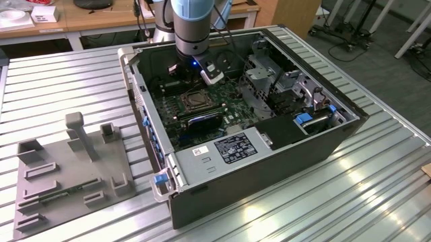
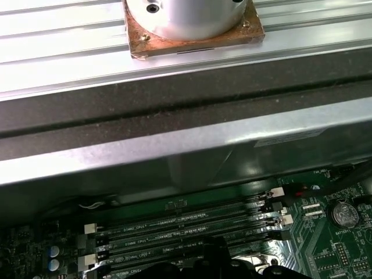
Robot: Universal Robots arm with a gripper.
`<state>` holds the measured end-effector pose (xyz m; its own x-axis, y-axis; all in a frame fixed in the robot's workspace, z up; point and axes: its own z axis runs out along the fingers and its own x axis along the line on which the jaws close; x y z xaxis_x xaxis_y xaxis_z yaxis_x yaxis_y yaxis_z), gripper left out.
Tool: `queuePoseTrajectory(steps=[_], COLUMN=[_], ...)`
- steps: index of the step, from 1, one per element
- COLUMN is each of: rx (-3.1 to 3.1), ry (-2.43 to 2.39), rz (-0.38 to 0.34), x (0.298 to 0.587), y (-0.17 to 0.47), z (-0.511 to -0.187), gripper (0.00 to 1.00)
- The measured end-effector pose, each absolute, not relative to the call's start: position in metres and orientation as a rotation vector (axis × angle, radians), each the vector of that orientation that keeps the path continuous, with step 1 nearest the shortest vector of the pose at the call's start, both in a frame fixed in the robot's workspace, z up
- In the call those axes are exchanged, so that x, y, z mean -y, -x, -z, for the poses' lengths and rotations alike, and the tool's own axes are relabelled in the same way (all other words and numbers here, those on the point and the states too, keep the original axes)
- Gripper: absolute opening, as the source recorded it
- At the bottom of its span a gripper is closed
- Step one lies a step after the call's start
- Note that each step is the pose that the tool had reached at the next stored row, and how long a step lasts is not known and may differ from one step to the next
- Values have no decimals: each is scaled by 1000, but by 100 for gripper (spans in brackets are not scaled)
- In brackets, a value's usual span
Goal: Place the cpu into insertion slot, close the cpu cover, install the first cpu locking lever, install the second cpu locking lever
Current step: 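Install the first cpu locking lever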
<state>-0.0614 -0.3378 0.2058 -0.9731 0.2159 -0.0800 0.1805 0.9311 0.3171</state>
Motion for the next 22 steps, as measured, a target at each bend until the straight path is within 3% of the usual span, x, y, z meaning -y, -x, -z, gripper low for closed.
queuePoseTrajectory(steps=[22], rx=[-2975], ry=[-307], rz=[-473], x=[337], y=[57], z=[-202], gripper=[11])
